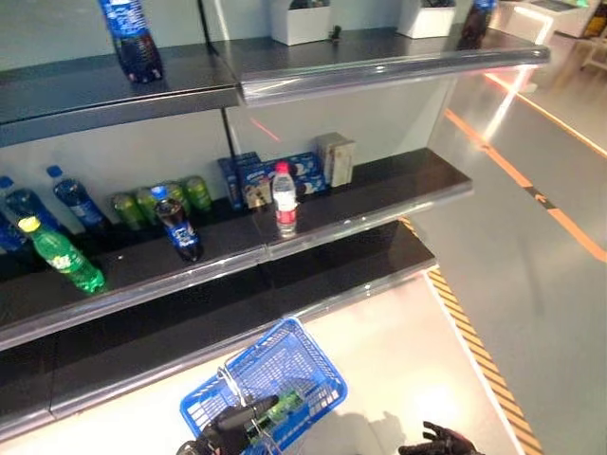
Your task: Pick up the drink and place into the basket.
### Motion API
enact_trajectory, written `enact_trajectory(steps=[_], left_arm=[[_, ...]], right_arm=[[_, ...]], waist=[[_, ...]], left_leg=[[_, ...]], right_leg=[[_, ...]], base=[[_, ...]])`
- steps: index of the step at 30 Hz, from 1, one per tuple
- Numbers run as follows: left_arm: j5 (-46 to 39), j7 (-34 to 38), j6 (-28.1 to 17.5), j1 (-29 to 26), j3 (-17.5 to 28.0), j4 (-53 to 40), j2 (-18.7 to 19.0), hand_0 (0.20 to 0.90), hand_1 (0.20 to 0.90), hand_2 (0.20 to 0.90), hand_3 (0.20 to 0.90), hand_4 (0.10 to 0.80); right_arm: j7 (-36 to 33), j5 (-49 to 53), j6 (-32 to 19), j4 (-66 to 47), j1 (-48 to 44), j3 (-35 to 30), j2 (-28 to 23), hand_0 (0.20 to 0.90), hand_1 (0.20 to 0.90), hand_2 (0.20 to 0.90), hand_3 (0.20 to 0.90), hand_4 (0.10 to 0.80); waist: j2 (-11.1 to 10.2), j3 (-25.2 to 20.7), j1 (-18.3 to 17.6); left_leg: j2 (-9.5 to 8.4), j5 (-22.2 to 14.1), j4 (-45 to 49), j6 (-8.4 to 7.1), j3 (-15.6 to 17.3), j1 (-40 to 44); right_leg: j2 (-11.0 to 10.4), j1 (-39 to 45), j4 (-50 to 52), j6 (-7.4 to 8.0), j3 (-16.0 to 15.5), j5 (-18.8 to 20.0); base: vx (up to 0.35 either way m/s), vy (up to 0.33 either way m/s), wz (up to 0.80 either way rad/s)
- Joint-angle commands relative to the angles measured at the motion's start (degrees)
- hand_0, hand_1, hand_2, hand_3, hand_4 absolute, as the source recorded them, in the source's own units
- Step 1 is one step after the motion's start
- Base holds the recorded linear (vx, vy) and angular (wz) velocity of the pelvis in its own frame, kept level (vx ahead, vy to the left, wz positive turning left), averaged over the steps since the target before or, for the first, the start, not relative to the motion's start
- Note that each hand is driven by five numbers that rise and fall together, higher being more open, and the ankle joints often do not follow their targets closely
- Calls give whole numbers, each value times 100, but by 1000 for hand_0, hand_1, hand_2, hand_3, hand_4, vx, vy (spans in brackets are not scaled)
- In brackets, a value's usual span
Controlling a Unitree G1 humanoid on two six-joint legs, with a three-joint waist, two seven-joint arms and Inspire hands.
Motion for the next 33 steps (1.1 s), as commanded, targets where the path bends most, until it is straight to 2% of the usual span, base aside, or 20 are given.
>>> enact_trajectory(steps=[1, 2, 3, 4, 5, 7, 9, 11, 13, 14, 17, 20, 21, 22, 25, 26, 29, 30, 31, 33], left_arm=[[-288, -534, -63, 63, -105, -141, 193, 300, 300, 300, 200, 100], [-371, -565, -44, 73, -103, -198, 205, 300, 300, 300, 200, 100], [-402, -554, 8, 54, -112, -231, 230, 300, 300, 300, 200, 100], [-388, -507, 44, 43, -125, -245, 246, 300, 300, 300, 200, 100], [-368, -462, 72, 37, -132, -251, 253, 300, 300, 300, 200, 100], [-241, -433, 140, 2, -178, -283, 286, 300, 300, 300, 200, 100], [-157, -470, 182, -48, -267, -297, 343, 300, 300, 300, 200, 100], [-209, -285, 185, -44, -336, -362, 353, 300, 300, 300, 200, 100], [-133, -249, 193, -80, -367, -368, 384, 300, 300, 300, 200, 100], [-110, -268, 196, -114, -377, -358, 411, 300, 300, 300, 200, 100], [-160, -250, 160, -274, -470, -324, 441, 300, 300, 300, 200, 100], [-213, -330, 123, -335, -530, -310, 462, 300, 300, 300, 200, 100], [-246, -390, 112, -334, -542, -316, 484, 300, 300, 300, 200, 100], [-176, -482, 108, -336, -593, -336, 512, 300, 300, 300, 200, 100], [-166, -498, 109, -322, -602, -333, 559, 300, 300, 300, 200, 100], [-140, -517, 102, -300, -545, -288, 559, 300, 300, 300, 200, 100], [-100, -524, 128, -224, -460, -306, 540, 300, 300, 300, 200, 100], [-33, -515, 182, -179, -449, -333, 526, 300, 300, 300, 200, 100], [66, -524, 209, -147, -442, -405, 464, 300, 300, 300, 200, 100], [15, -557, 172, -189, -480, -430, 374, 300, 300, 300, 200, 100]], right_arm=[[63, -329, -137, 98, -353, -45, -255, 900, 900, 900, 900, 800], [151, -471, -237, 109, -320, -43, -275, 900, 900, 900, 900, 800], [102, -412, -228, 86, -304, -35, -261, 900, 900, 900, 900, 800], [70, -345, -192, 66, -295, -53, -249, 900, 900, 900, 900, 800], [64, -323, -193, 49, -290, -67, -243, 900, 900, 900, 900, 800], [94, -293, -189, -4, -265, -130, -226, 900, 900, 900, 900, 800], [28, -149, -201, -52, -145, -236, -182, 900, 900, 900, 900, 800], [76, -123, -211, 16, -80, -314, -213, 900, 900, 900, 900, 800], [114, -46, -246, 67, -68, -303, -213, 900, 900, 900, 900, 800], [118, 41, -256, 80, -77, -278, -200, 900, 900, 900, 900, 800], [14, 190, -342, 95, -30, -245, -79, 900, 900, 900, 900, 800], [-1, 223, -472, 119, 14, -210, -36, 900, 900, 900, 900, 800], [-7, 213, -486, 93, 1, -215, -28, 900, 900, 900, 900, 800], [-27, 305, -417, 37, -42, -224, -44, 900, 900, 900, 900, 800], [23, 231, -346, -3, -115, -218, -25, 900, 900, 900, 900, 800], [72, 167, -343, 3, -108, -201, -8, 900, 900, 900, 900, 800], [65, 151, -314, -20, -85, -150, -11, 900, 900, 900, 900, 800], [-9, 146, -220, -44, -49, -129, -39, 900, 900, 900, 900, 800], [-88, 202, -173, -45, -23, -116, -67, 900, 900, 900, 900, 800], [-74, 236, -225, -5, -42, -161, -141, 900, 900, 900, 900, 800]], waist=[[94, -20, 292], [50, -83, 351], [7, -135, 410], [-30, -170, 431], [-53, -194, 441], [-84, -216, 413], [-33, -213, 332], [29, -183, 275], [43, -157, 253], [82, -148, 239], [37, -54, 106], [-19, 26, -6], [-56, 80, -49], [-86, 167, -93], [-121, 250, -157], [-121, 241, -148], [-115, 180, -118], [-98, 130, -97], [-63, 114, -82], [-35, 125, -80]], left_leg=[[-4, 729, -361, -450, 103, -533], [-128, 594, -371, -316, 91, -450], [-339, 375, -391, -138, 37, -345], [-486, 249, -407, -36, -15, -279], [-562, 190, -418, 14, -51, -244], [-728, 71, -418, 161, -209, -141], [-851, -54, -418, 338, -464, 1], [-880, -160, -418, 425, -792, 138], [-853, -162, -418, 401, -947, 209], [-760, -76, -418, 394, -935, 196], [-741, -164, -418, 285, -1239, 323], [-779, -341, -277, 243, -1488, 362], [-796, -498, -118, 216, -1597, 385], [-772, -723, 109, 207, -1819, 408], [-645, -969, 531, 182, -2177, 341], [-549, -959, 602, 124, -2306, 363], [-397, -886, 609, 35, -2368, 418], [-273, -762, 581, -45, -2361, 404], [-94, -546, 471, -141, -2147, 396], [56, -348, 329, -254, -1886, 365]], right_leg=[[163, 445, 570, 194, -10, -442], [91, 531, 632, 241, -12, -458], [-42, 563, 839, 335, -16, -363], [-147, 544, 1067, 432, -3, -231], [-205, 518, 1206, 486, 12, -136], [-516, 249, 2123, 707, 144, 259], [-900, -279, 3706, 956, 471, 869], [-1057, -841, 4271, 924, 783, 957], [-1054, -973, 4000, 832, 843, 788], [-972, -1004, 3652, 658, 762, 799], [-787, -1025, 1971, 586, 1031, 755], [-737, -1269, 1336, 636, 1368, 971], [-799, -1422, 1177, 684, 1463, 1137], [-955, -1650, 1117, 740, 1663, 1310], [-973, -1777, 1220, 753, 2057, 1148], [-925, -1619, 1143, 752, 2071, 896], [-867, -1423, 1083, 749, 1959, 704], [-825, -1271, 1026, 732, 1807, 588], [-781, -1085, 931, 701, 1566, 535], [-729, -824, 778, 649, 1287, 453]], base=[[378, 220, 6], [368, 230, 5], [380, 249, 15], [307, 198, 22], [252, 169, 25], [248, 187, 35], [274, 201, 90], [204, 25, 98], [123, -143, 85], [85, -242, 67], [144, -360, 90], [120, -286, 74], [186, -424, 79], [171, -420, 69], [128, -390, 90], [135, -378, 110], [75, -237, 52], [22, -214, 38], [-7, -221, 59], [-54, -89, 73]])
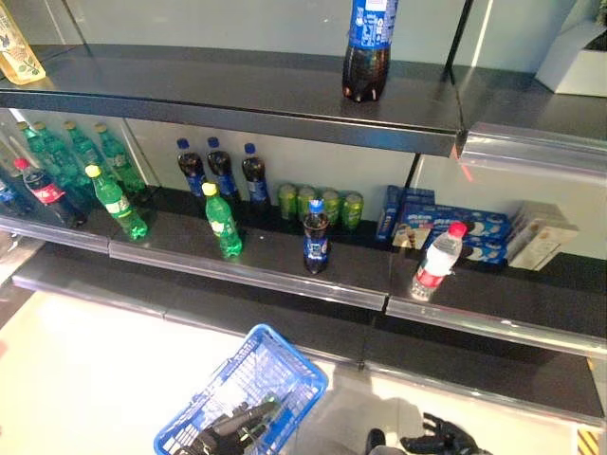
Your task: Pick up the drink and place into the basket.
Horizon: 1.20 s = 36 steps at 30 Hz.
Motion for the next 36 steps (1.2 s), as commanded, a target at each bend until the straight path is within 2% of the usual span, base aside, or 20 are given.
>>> enact_trajectory(steps=[1, 8, 11, 12, 13, 14, 15, 17, 19, 20, 21, 22, 25, 29, 32, 34, 36], left_arm=[[-16, -644, -54, -224, -55, -352, 203, 300, 300, 300, 200, 100], [-145, -605, -141, -309, -13, -277, 153, 300, 300, 300, 200, 100], [-122, -700, -196, -292, -22, -144, 188, 300, 300, 300, 200, 100], [-118, -742, -200, -277, -25, -122, 190, 300, 300, 300, 200, 100], [-153, -794, -224, -255, -17, -108, 186, 300, 300, 300, 200, 100], [-168, -850, -254, -217, 15, -117, 162, 300, 300, 300, 200, 100], [-138, -866, -277, -186, 61, -135, 129, 300, 300, 300, 200, 100], [-105, -839, -257, -169, 48, -143, 89, 300, 300, 300, 200, 100], [-65, -876, -259, -156, 70, -38, 99, 300, 300, 300, 200, 100], [-30, -883, -218, -169, 64, -37, 148, 300, 300, 300, 200, 100], [-156, -792, -201, -154, 97, -51, 178, 300, 300, 300, 200, 100], [-199, -762, -163, -147, 124, -58, 216, 300, 300, 300, 200, 100], [-113, -842, -167, -189, 132, -65, 326, 300, 300, 300, 200, 100], [-319, -659, -210, -316, 85, -4, 296, 300, 300, 300, 200, 100], [-297, -588, -202, -489, 21, -76, 291, 300, 300, 300, 200, 100], [-484, -504, -226, -536, 2, -110, 273, 300, 300, 300, 200, 100], [-548, -471, -129, -484, 48, -219, 305, 300, 300, 300, 200, 100]], right_arm=[[-70, 109, -82, 146, -148, -47, -10, 900, 900, 900, 900, 800], [25, 11, -157, 178, -201, -57, -72, 900, 900, 900, 900, 800], [7, -12, -151, 134, -201, 12, 8, 900, 900, 900, 900, 800], [13, -10, -138, 97, -187, 35, 1, 900, 900, 900, 900, 800], [23, -31, -137, 48, -191, 52, -16, 900, 900, 900, 900, 800], [1, 15, -134, -22, -224, 86, -42, 900, 900, 900, 900, 800], [-55, 145, -115, -80, -278, 106, -81, 900, 900, 900, 900, 800], [-113, 258, -29, -146, -317, 100, -98, 900, 900, 900, 900, 800], [-122, 130, -207, -190, -230, 12, -69, 900, 900, 900, 900, 800], [-95, 224, -252, -194, -189, 0, -74, 900, 900, 900, 900, 800], [-15, 150, -308, -175, -187, -55, -66, 900, 900, 900, 900, 800], [-8, 118, -287, -138, -183, -100, -46, 900, 900, 900, 900, 800], [21, 112, -383, 52, -99, -189, -31, 900, 900, 900, 900, 800], [9, 178, -332, 295, -138, -300, -22, 900, 900, 900, 900, 800], [36, 146, -294, 270, -215, -118, 5, 900, 900, 900, 900, 800], [36, 142, -237, 242, -318, -20, 52, 900, 900, 900, 900, 800], [-14, 129, -107, 148, -321, 40, 52, 900, 900, 900, 900, 800]], waist=[[-232, -53, 128], [-156, -208, 128], [-150, -206, 44], [-179, -184, 40], [-224, -138, 92], [-291, -110, 169], [-332, -48, 212], [-346, 10, 219], [-467, 123, 206], [-495, 165, 215], [-524, 210, 221], [-524, 253, 223], [-444, 188, 184], [-390, 97, 118], [-321, 51, 124], [-326, 63, 123], [-346, 25, 115]], left_leg=[[-13, 338, 106, 100, 568, -171], [-37, 447, -413, 61, 529, 40], [13, 464, -457, 90, 651, 73], [0, 436, -361, 88, 591, 41], [-91, 288, -94, 96, 274, -33], [-267, 93, 208, 122, -99, -181], [-396, -56, 415, 154, -249, -316], [-463, -145, 483, 206, -215, -369], [-665, -400, 835, 278, -113, -509], [-687, -455, 936, 273, -56, -559], [-690, -477, 880, 268, 99, -515], [-670, -483, 815, 288, 222, -463], [-571, -278, 604, 400, 345, -528], [-588, -220, 482, 511, 363, -572], [-366, -140, 616, 436, 391, -697], [-212, -114, 671, 321, 369, -688], [-95, -32, 603, 233, 400, -571]], right_leg=[[-371, -183, 328, 434, 104, 32], [-267, 64, 176, 412, 40, -112], [-273, 43, 277, 427, 145, -197], [-261, 54, 250, 417, 227, -190], [-254, 62, 200, 404, 356, -168], [-270, -12, 165, 403, 528, -125], [-278, -112, 205, 425, 707, -111], [-304, -229, 266, 477, 812, -86], [-473, -441, 140, 648, 970, 284], [-510, -488, 89, 669, 936, 405], [-594, -599, 23, 736, 702, 640], [-647, -706, 156, 753, 625, 729], [-587, -633, 475, 645, 744, 456], [-542, -609, 756, 521, 977, 436], [-418, -494, 781, 370, 931, -40], [-305, -383, 683, 417, 942, -248], [-278, -214, 512, 410, 888, -296]], base=[[-58, -10, 57], [-1, 24, 10], [48, 71, 1], [58, 96, 7], [30, 113, 6], [-6, 167, -2], [-12, 165, -26], [21, 185, -59], [-16, 170, -82], [-105, 70, -105], [-110, 68, -106], [-120, 52, -106], [-216, -23, -84], [-141, -140, -41], [-157, -260, -34], [-65, -270, -55], [-7, -226, -14]])
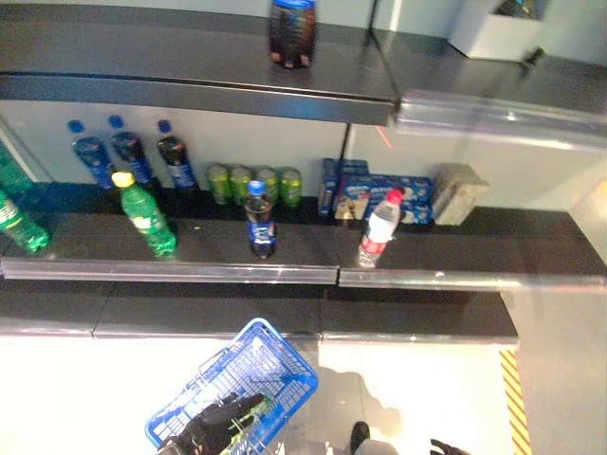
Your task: Pick up the drink and place into the basket.
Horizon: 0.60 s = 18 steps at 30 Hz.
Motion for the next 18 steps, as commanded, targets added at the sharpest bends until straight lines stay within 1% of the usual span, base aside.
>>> enact_trajectory(steps=[1, 4, 6, 10, 18], left_arm=[[-431, -520, 130, -161, 61, -540, 141, 300, 300, 300, 200, 100], [-336, -563, 148, -12, -17, -661, 38, 300, 300, 300, 200, 100], [-320, -507, 124, 54, 16, -608, -5, 300, 300, 300, 200, 100], [-253, -515, 55, 106, 135, -409, 11, 300, 300, 300, 200, 100], [-221, -496, -83, 126, 271, -170, 68, 300, 300, 300, 200, 100]], right_arm=[[-98, 114, 33, -138, -300, 22, -146, 900, 900, 900, 900, 800], [-127, 202, 38, -159, -256, -92, -250, 900, 900, 900, 900, 800], [-99, 103, 12, -124, -219, -169, -286, 900, 900, 900, 900, 800], [-41, 37, -74, -19, -191, -240, -274, 900, 900, 900, 900, 800], [-12, -78, -44, 0, -216, -182, -249, 900, 900, 900, 900, 800]], waist=[[-3, -160, 97], [51, -202, 101], [97, -240, 92], [121, -308, 118], [119, -409, 176]], left_leg=[[65, 229, 455, 109, -235, -476], [136, 345, 306, 41, -274, -398], [123, 373, 174, 34, -334, -280], [92, 362, 22, 19, -336, -86], [88, 394, -232, 6, -351, 123]], right_leg=[[-150, 181, 467, 222, 151, -389], [-126, 386, 344, 173, 61, -438], [-141, 478, 351, 173, 2, -483], [-180, 637, 294, 194, -110, -499], [-175, 805, 213, 219, -215, -531]], base=[[-9, -105, 19], [-6, -25, 4], [4, 32, 18], [6, 15, 9], [-3, 1, 2]])
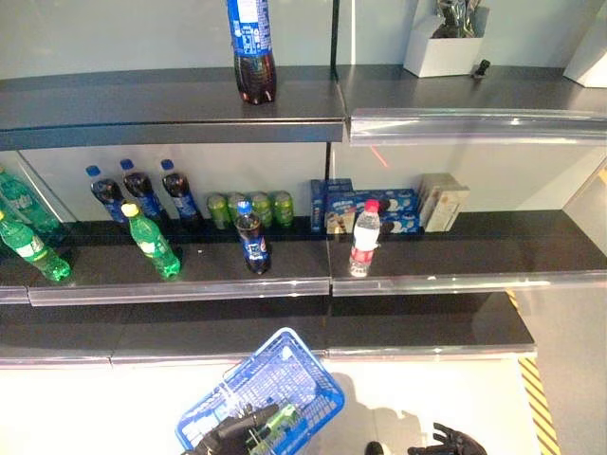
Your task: Pick up the drink and place into the basket.
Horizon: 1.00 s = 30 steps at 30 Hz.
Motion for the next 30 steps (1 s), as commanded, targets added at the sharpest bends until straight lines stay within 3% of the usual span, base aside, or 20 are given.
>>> enact_trajectory(steps=[1, 13, 15, 16, 20, 25, 30], left_arm=[[-162, -515, -224, -307, 248, 34, 357, 300, 300, 300, 200, 100], [-148, -577, -347, -334, 40, -208, 396, 300, 300, 300, 200, 100], [-294, -554, -397, -442, -110, -274, 360, 300, 300, 300, 200, 100], [-552, -453, -455, -745, -292, -440, 328, 300, 300, 300, 200, 100], [-785, -286, -417, -1227, -442, -593, 314, 300, 300, 300, 200, 100], [-1203, -15, -294, -1634, -584, -540, 502, 300, 300, 300, 200, 100], [-1173, -137, -241, -1753, -589, -307, 620, 300, 300, 300, 200, 100]], right_arm=[[-5, -128, -155, 271, -372, -117, -99, 900, 900, 900, 900, 800], [-100, -214, -25, 206, -321, 84, -152, 900, 900, 900, 900, 800], [-166, -168, -18, 202, -372, 134, -154, 900, 900, 900, 900, 800], [-233, -16, -119, 212, -608, 190, -202, 900, 900, 900, 900, 800], [-322, 271, -216, 189, -1059, 231, -293, 900, 900, 900, 900, 800], [-285, 761, -547, 4, -1517, 239, -593, 900, 900, 900, 900, 800], [-45, 1295, -1165, -187, -1628, 177, -745, 900, 900, 900, 900, 800]], waist=[[-201, 10, 182], [-177, 101, 154], [-137, 211, 96], [-73, 483, 47], [-22, 936, 25], [-28, 1375, -82], [-122, 1348, -77]], left_leg=[[-61, 128, 170, 142, -99, -234], [160, 461, -160, -24, 73, -524], [222, 556, -160, -63, 137, -768], [258, 699, -160, -84, 152, -1175], [176, 857, -1, -101, 89, -1738], [180, 580, 1230, -117, -128, -2748], [247, 88, 2324, -104, -304, -3364]], right_leg=[[-356, 317, 556, 342, -16, -610], [-280, 106, 85, 395, -238, -244], [-298, -176, 77, 399, -215, -164], [-291, -627, 114, 360, -159, -69], [-249, -1230, 250, 272, -53, 21], [-402, -2131, 1247, 213, 261, -231], [-664, -2719, 2243, 244, 379, -612]], base=[[14, -1, 11], [-28, -12, 4], [-292, 34, -2], [-566, 59, -2], [-399, 31, -1], [-300, 48, 4], [-149, -11, 2]])
